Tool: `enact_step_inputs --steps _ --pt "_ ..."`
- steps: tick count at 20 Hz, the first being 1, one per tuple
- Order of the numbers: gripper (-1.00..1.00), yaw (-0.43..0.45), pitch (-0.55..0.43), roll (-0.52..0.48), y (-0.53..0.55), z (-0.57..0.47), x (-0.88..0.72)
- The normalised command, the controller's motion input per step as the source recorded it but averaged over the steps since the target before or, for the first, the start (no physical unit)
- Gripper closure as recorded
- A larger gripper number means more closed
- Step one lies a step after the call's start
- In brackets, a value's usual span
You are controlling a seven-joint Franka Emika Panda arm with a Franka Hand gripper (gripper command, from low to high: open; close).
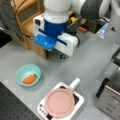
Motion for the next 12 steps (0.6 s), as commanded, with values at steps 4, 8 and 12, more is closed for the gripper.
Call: enact_step_inputs --steps 4,8,12 --pt "-1.0 -0.057 0.292 -0.108 -0.37 0.01 0.88" --pt "-1.0 0.019 0.325 -0.088 -0.42 -0.15 0.84" --pt "-1.0 0.08 0.32 -0.045 -0.34 0.01 0.62"
